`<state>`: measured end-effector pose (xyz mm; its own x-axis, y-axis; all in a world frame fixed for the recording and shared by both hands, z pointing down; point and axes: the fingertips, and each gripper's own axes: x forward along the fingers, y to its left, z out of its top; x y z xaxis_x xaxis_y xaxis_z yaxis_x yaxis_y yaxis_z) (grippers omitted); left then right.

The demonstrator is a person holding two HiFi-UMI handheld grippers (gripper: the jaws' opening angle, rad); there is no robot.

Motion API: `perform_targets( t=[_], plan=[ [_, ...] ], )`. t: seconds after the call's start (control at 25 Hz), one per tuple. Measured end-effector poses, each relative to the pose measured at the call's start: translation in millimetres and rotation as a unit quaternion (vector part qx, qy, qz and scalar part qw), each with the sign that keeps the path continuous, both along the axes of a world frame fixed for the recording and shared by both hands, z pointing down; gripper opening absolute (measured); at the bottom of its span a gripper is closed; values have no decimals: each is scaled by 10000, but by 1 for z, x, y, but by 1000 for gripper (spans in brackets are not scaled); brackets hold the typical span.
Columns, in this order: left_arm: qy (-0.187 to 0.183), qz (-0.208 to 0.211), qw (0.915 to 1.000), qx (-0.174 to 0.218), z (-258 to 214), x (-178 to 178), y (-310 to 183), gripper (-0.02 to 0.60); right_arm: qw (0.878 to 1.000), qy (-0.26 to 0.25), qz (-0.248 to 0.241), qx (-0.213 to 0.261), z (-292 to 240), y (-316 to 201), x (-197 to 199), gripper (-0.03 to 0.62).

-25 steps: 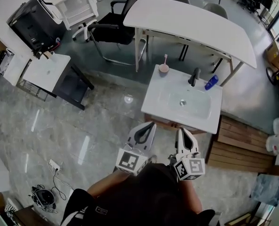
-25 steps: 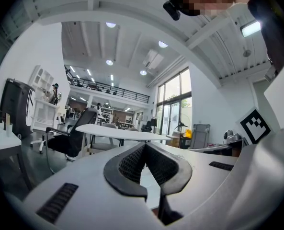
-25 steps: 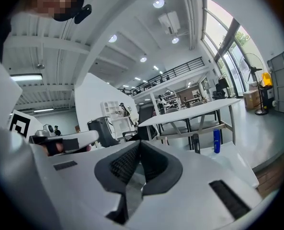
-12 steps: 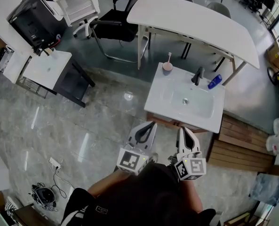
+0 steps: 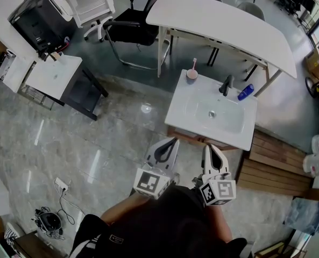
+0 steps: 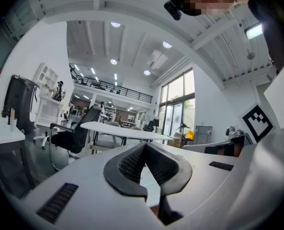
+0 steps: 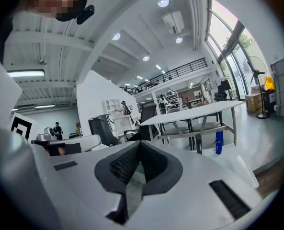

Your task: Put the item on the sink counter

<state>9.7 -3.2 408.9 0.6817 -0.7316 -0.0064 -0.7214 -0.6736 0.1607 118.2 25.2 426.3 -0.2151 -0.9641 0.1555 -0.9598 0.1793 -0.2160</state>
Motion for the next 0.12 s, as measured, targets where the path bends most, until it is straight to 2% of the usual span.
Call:
perform_targets(
  t=[0.12],
  plan=[
    [17, -2, 10000, -18, 0, 0, 0, 15, 10000, 62, -28, 18, -1, 0, -1, 11]
  ],
)
